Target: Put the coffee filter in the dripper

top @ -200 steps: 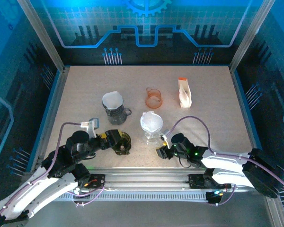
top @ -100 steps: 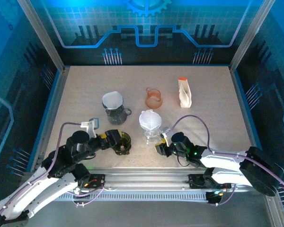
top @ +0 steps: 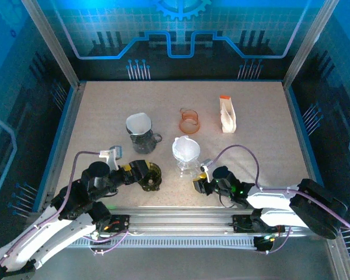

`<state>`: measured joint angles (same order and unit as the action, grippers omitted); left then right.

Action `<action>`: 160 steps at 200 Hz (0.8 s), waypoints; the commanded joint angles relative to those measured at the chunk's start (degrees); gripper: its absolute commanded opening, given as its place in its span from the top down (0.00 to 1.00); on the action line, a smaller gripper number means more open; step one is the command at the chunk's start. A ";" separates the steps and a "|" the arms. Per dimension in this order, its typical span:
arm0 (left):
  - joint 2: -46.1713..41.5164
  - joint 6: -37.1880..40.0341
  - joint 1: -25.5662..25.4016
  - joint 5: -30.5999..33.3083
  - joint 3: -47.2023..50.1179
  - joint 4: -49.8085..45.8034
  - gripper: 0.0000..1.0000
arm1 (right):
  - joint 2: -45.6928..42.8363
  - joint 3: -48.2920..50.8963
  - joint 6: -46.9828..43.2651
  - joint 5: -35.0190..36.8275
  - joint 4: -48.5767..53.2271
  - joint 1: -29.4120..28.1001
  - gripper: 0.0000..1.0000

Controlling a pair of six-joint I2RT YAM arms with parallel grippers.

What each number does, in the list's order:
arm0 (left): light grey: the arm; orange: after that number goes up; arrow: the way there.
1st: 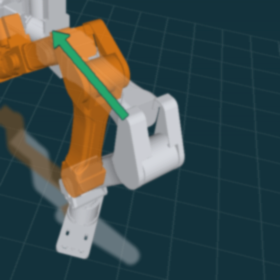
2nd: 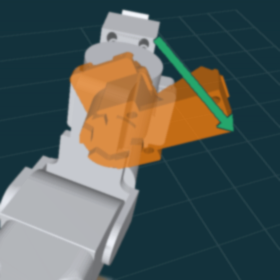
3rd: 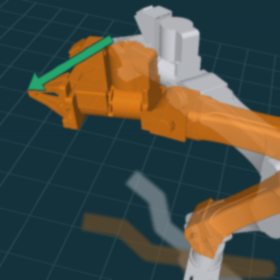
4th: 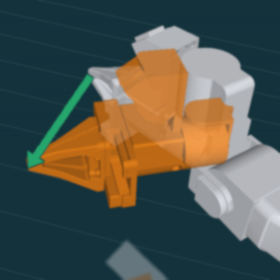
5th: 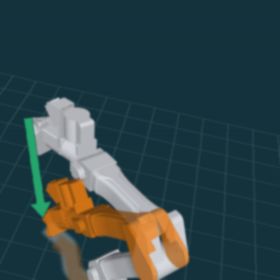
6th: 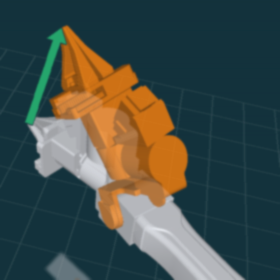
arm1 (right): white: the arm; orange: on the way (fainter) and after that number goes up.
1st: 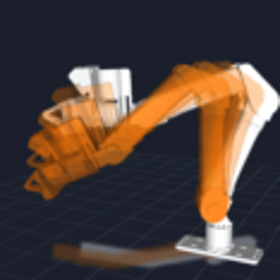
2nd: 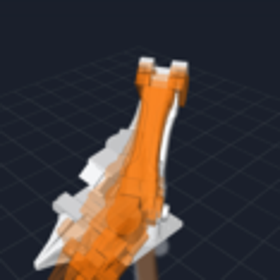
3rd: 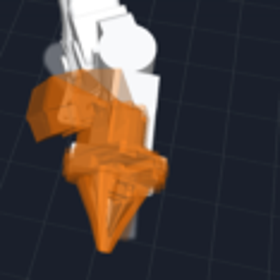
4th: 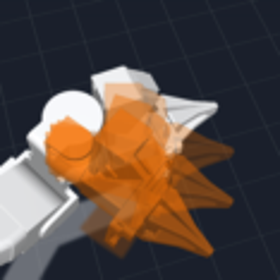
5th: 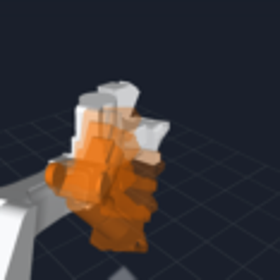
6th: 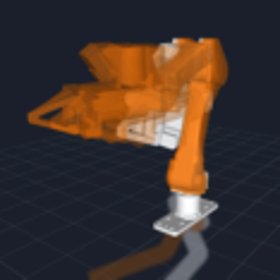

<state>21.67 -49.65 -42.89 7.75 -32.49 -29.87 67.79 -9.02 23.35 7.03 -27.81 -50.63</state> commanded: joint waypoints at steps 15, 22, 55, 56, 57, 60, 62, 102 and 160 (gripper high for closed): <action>-0.56 0.07 0.29 0.61 0.58 -0.52 0.01 | 0.72 2.22 1.81 2.13 -6.95 -0.60 0.55; -0.57 0.07 0.28 0.60 0.59 -0.59 0.01 | 0.63 2.54 1.72 2.27 -7.65 -0.58 0.54; -0.57 0.30 0.27 0.69 0.59 -0.52 0.01 | 2.94 3.08 1.21 1.64 -11.69 0.10 0.56; -0.53 0.32 0.27 0.69 0.59 -0.49 0.01 | 3.13 3.10 1.23 1.57 -11.89 0.10 0.56; -0.55 0.33 0.27 0.69 0.59 -0.47 0.01 | 3.27 3.12 1.20 1.58 -12.08 0.14 0.56; -0.57 0.34 0.30 0.76 0.59 -0.48 0.01 | 3.74 3.13 1.25 1.44 -12.70 0.18 0.56; -0.58 0.34 0.30 0.82 0.56 -0.46 0.01 | 4.06 3.19 1.25 1.33 -13.12 0.20 0.57; -0.55 0.82 0.32 0.95 -0.03 -0.98 0.01 | 10.28 3.04 1.43 0.53 -20.52 0.79 0.61; -0.53 0.80 0.32 1.10 -0.21 -1.16 0.01 | 15.21 2.05 2.42 -0.54 -26.91 2.89 0.63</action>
<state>21.67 -49.54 -42.89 7.79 -32.49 -30.24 80.62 -6.42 24.73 6.90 -48.16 -49.15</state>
